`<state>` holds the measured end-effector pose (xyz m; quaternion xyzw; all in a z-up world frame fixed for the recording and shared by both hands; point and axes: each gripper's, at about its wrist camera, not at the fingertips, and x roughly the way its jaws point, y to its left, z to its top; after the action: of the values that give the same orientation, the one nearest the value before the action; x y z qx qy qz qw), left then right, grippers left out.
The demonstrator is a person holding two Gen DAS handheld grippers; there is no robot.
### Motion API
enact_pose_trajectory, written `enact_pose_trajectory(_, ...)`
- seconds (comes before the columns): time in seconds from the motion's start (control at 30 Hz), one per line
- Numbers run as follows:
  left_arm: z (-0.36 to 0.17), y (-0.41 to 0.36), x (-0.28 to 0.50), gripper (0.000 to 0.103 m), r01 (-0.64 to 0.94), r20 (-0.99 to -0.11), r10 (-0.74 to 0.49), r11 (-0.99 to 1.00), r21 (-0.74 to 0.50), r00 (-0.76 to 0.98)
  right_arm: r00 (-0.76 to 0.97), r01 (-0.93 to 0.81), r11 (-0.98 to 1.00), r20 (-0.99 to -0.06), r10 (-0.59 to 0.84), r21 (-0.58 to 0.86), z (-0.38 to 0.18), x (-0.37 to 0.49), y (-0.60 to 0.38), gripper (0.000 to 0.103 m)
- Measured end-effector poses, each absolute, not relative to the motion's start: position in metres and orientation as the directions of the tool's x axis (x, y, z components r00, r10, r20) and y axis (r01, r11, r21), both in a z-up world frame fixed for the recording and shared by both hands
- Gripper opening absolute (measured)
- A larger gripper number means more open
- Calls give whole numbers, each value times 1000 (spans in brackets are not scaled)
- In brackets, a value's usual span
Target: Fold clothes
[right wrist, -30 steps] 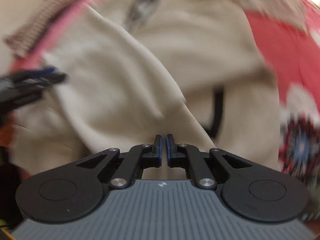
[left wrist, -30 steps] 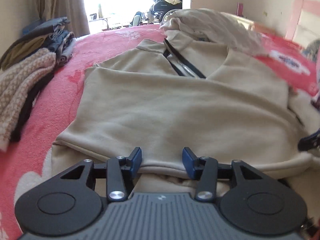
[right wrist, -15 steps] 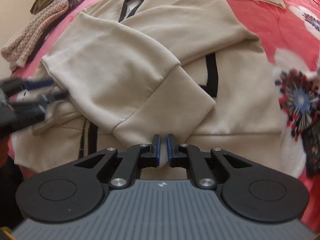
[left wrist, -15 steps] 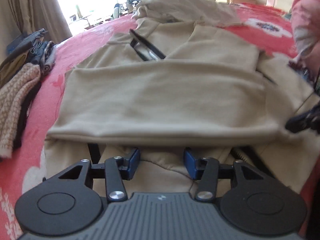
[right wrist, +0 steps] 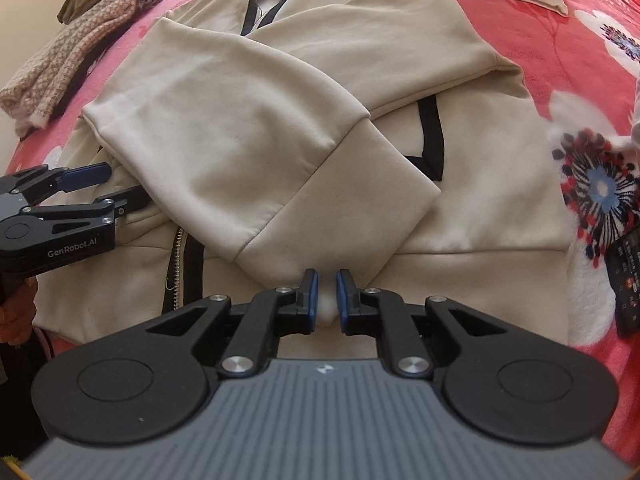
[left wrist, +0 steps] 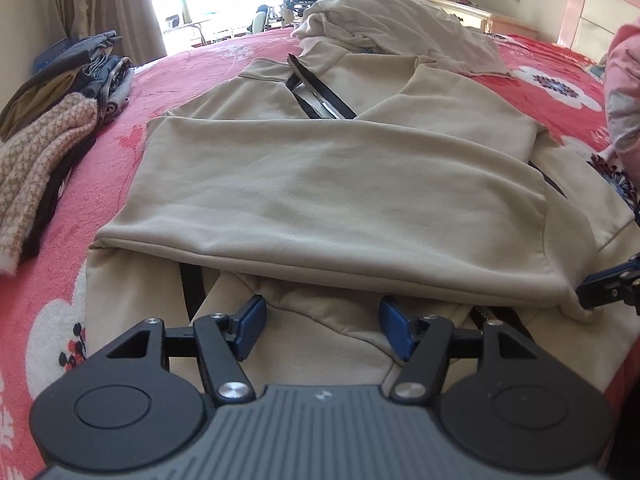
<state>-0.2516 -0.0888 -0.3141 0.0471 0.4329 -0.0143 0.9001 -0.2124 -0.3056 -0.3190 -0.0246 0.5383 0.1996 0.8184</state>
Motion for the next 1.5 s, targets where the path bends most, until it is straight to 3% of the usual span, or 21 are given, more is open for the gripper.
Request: enact_pose_trajectory(1.5,-315,-88,-252,70,41,-767,15,998,53,642,343,-331,924,-888,306,191,-320,-214,-307,9)
